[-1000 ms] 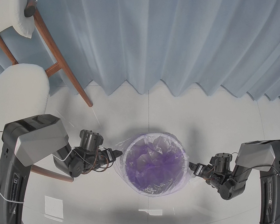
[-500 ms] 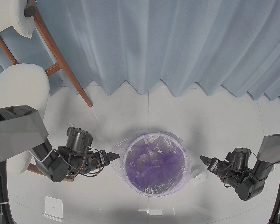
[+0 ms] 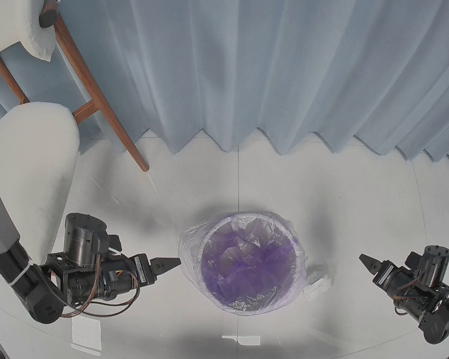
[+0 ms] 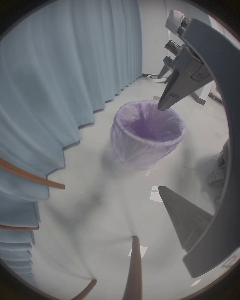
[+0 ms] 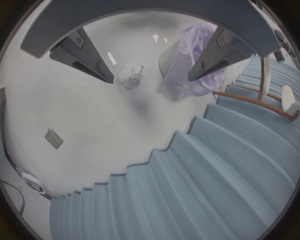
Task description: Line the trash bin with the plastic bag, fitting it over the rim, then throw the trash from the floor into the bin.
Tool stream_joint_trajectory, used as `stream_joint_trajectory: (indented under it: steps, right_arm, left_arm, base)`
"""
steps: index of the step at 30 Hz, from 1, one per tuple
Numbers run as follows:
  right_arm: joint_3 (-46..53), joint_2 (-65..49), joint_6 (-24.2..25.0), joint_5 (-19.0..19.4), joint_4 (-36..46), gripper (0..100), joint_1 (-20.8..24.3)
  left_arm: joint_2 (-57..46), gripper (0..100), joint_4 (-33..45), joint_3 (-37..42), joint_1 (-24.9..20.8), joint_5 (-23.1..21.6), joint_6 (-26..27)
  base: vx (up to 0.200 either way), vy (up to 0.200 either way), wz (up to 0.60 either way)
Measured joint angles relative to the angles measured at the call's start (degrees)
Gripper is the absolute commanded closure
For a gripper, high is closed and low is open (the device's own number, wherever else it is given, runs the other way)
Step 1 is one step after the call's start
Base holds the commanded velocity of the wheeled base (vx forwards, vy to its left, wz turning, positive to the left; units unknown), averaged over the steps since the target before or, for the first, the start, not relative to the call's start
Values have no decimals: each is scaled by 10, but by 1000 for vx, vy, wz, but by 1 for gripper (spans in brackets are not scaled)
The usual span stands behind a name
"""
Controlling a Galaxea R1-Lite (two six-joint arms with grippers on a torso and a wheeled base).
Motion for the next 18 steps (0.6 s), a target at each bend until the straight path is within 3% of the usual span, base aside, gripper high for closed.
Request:
stream_joint_trajectory:
  steps: [2, 10, 18]
  right_arm:
    - [15, -24, 0, -5, -6, 0, -5]
    - [61, -104, 4, -34, -10, 0, -22]
    - [64, -132, 4, -59, -8, 0, -30]
  left_arm:
    - [-12, 0, -4, 17, -12, -2, -1]
    - [-34, 0, -27, 80, -41, -42, 0]
    - [-31, 0, -40, 100, -61, -46, 3]
  base:
    - [0, 0, 0]
    - [-200, 0, 0]
    - [-175, 0, 0]
